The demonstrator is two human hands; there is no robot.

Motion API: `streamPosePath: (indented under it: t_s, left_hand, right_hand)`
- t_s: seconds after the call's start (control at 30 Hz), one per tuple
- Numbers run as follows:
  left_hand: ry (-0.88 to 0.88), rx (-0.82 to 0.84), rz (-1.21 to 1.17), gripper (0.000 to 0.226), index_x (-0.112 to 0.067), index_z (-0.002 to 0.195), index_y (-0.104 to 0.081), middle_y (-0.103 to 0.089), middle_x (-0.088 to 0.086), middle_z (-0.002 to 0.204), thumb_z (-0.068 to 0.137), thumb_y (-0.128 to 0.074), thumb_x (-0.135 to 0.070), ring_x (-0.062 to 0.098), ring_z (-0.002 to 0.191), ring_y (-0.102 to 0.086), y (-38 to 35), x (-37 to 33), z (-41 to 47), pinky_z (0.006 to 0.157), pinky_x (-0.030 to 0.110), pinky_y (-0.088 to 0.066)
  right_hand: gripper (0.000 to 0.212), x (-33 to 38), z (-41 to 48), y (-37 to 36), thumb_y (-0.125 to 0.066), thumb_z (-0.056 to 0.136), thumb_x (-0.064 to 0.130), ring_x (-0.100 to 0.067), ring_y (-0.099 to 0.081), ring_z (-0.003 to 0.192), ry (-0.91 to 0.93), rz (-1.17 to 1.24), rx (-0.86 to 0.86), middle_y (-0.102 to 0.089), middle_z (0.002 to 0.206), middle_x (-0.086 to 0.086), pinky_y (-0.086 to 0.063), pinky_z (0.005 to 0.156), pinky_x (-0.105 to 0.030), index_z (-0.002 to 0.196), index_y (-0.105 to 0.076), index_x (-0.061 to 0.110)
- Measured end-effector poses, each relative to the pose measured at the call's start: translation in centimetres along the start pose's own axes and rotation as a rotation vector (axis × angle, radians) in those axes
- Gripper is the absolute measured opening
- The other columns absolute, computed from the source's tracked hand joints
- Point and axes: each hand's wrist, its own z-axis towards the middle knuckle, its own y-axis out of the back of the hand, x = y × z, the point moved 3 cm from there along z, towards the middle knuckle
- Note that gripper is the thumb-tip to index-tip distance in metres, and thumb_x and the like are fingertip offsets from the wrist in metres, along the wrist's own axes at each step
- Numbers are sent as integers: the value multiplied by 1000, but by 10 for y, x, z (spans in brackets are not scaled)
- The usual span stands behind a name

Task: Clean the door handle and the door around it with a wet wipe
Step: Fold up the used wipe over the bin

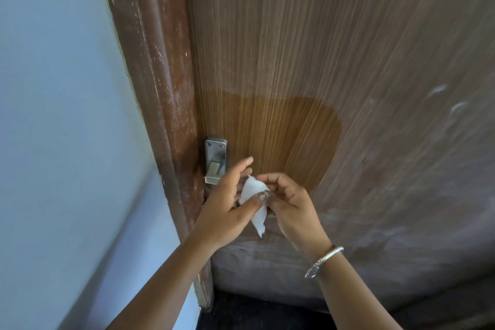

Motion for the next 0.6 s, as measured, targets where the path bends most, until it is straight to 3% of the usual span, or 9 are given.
streamPosePath:
  t_s: [0.1,0.17,0.33,0.43,0.6]
  left_hand:
    - [48,46,-50,34,-43,112,-53,-64,-13,109,87,-63,-23,-1,99,-61,-7,6,1,81,18,-49]
    - [105,42,-129,27,-36,101,-62,-68,-9,101,84,-67,-16,3,91,-64,-11,12,0,74,20,-51]
    - [236,70,-269,21,-28,90,-67,-72,-6,83,70,-76,-29,8,77,-67,-21,20,-6,64,22,-54]
    - [260,51,-276,20,-24,82,-66,-69,-9,73,65,-75,-31,5,69,-64,-24,23,-8,58,21,-52]
    - [330,81,-350,19,-29,78,-67,-68,6,85,71,-75,-13,20,78,-67,-26,27,-15,61,31,-57]
  right_hand:
    - [29,-5,-14,4,-44,95,0,-28,-68,88,-72,44,9,-71,95,-9,-57,73,-41,99,-66,18]
    - [27,-9,-21,9,-43,95,1,-29,-68,88,-123,90,-15,-71,95,-11,-57,71,-38,99,-65,13]
    - [17,-17,-37,19,-53,91,4,-25,-68,86,-203,208,0,-71,96,-14,-56,70,-30,105,-64,5]
    - [19,-22,-41,20,-61,85,-2,-23,-69,84,-198,187,-41,-73,91,-11,-54,67,-25,99,-67,9]
    - [21,-27,-43,25,-58,85,-5,-12,-67,69,-201,156,-131,-72,75,-2,-50,55,-19,86,-66,14]
